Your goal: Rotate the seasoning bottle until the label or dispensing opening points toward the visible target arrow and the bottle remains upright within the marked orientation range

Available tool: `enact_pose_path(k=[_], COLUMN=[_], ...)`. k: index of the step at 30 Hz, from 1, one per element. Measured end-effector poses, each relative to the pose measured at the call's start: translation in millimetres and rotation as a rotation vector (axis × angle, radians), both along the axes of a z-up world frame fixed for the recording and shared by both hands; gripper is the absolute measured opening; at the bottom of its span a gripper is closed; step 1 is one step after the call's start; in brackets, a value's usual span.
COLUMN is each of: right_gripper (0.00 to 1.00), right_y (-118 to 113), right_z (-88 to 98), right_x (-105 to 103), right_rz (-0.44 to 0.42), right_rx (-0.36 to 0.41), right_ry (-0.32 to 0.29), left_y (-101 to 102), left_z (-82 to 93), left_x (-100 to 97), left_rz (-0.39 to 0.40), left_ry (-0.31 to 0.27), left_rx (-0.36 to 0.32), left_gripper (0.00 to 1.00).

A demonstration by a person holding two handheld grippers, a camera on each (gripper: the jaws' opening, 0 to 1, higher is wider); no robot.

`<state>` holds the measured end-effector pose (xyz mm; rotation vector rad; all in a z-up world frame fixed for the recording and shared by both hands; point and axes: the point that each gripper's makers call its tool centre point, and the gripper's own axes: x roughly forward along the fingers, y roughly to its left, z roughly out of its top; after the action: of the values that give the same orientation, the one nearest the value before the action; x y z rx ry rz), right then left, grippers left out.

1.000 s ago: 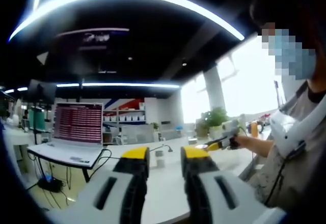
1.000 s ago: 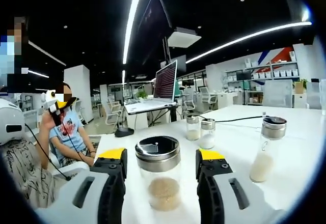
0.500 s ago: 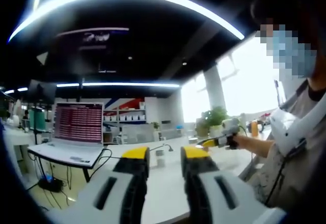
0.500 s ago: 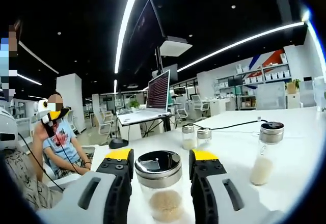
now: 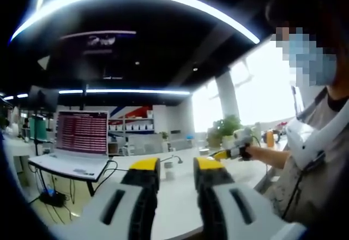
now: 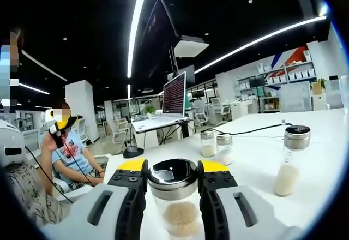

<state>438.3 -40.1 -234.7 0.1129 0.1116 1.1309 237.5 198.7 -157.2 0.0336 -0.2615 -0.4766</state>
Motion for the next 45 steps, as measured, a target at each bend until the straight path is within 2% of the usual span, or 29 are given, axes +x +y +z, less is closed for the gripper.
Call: enact_pose_path(k=[8, 18, 30, 38, 40, 42, 43, 45], right_gripper=[0.35, 0.35, 0.33, 0.33, 0.33, 0.34, 0.35, 0.47], right_y=[-1, 1, -5, -4, -3, -3, -4, -5], right_z=[-1.2, -1.5, -2.0, -1.3, -1.3, 0.2, 5.0, 9.9], right_x=[1, -1, -1, -2, -4, -5, -3, -5], right_rz=[0.082, 0.174, 0.251, 0.293, 0.299, 0.300, 0.279, 0.255], right_rx=[0.012, -0.022, 0.044, 0.029, 0.026, 0.029, 0.044, 0.067], right_ry=[0.009, 0.013, 0.055, 0.069, 0.064, 0.034, -0.013, -0.007], left_y=[1, 0, -2, -1, 0, 0, 0, 1], left_z=[-0.2, -0.2, -1.8, -1.5, -1.5, -1.1, -1.0, -1.2], left_x=[0.2, 1.0, 3.1, 2.4, 2.3, 2.3, 2.4, 2.8], left_rz=[-0.004, -0.014, -0.021, -0.019, -0.019, -0.019, -0.018, -0.018], left_ry=[0.001, 0.001, 0.007, 0.008, 0.008, 0.007, 0.007, 0.008], left_rx=[-0.004, -0.014, -0.014, -0.014, -0.014, -0.016, -0.018, -0.020], left_gripper=[0.26, 0.26, 0.26, 0.26, 0.26, 0.26, 0.26, 0.26])
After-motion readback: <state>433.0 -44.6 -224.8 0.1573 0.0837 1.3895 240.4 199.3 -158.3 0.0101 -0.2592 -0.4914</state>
